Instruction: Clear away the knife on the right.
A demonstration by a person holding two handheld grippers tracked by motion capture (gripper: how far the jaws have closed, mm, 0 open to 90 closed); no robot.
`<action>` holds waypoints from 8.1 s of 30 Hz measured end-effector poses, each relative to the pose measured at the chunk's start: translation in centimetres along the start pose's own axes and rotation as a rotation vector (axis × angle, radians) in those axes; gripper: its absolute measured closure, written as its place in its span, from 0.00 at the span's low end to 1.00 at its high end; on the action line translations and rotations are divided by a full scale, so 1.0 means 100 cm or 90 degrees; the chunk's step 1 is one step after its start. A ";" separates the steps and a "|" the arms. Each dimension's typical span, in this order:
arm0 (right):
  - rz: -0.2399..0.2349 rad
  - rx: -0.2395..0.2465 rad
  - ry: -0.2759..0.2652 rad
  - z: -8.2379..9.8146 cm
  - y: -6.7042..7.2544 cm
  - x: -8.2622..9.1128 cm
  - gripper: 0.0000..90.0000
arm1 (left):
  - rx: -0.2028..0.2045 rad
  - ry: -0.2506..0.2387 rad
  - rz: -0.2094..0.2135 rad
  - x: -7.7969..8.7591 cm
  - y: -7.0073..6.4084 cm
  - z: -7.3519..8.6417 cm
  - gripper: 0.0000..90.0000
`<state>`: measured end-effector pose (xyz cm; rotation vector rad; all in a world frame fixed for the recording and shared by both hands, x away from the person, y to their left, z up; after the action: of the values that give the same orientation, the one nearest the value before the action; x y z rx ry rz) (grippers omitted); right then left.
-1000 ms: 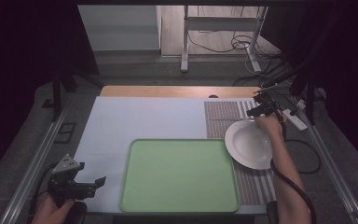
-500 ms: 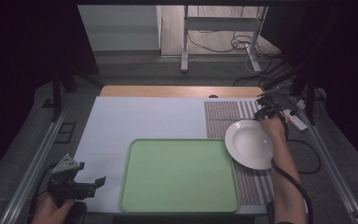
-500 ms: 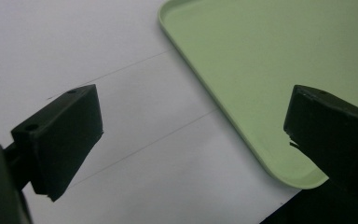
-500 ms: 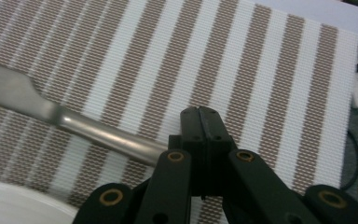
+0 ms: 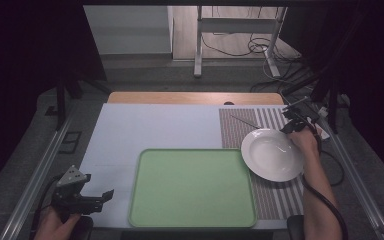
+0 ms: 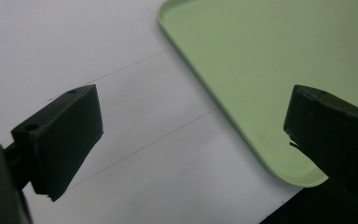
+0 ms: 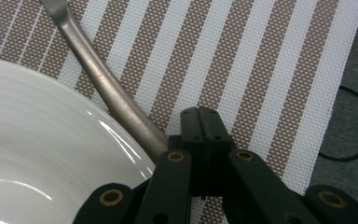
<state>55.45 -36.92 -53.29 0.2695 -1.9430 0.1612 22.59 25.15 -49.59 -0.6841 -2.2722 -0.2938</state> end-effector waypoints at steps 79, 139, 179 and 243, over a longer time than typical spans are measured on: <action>-0.068 0.062 -0.092 -0.028 0.005 0.030 0.89 | -0.006 0.004 -0.004 -0.001 -0.001 0.000 0.05; -0.197 0.234 -0.094 0.092 0.162 0.079 0.89 | -0.012 0.005 -0.010 0.000 -0.002 0.000 0.05; -0.245 0.455 0.045 0.158 0.264 0.062 1.00 | -0.018 0.008 -0.011 -0.001 -0.003 0.000 0.05; -0.158 0.350 0.041 0.112 0.205 0.035 1.00 | -0.027 0.008 -0.013 0.000 -0.004 0.000 0.05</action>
<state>38.73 -20.19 -54.00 0.8512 -1.7519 0.5341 22.43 24.80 -49.58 -0.6800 -2.2684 -0.3565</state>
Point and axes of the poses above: each handheld gripper's, and its own axes: x roughly backward along the jaws, z roughly out of its underside, y roughly to its left, the point moved 5 cm from there along -x, roughly forward along the jaws, and after that the axes turned 8 degrees about -x, right-handed, at the moved point
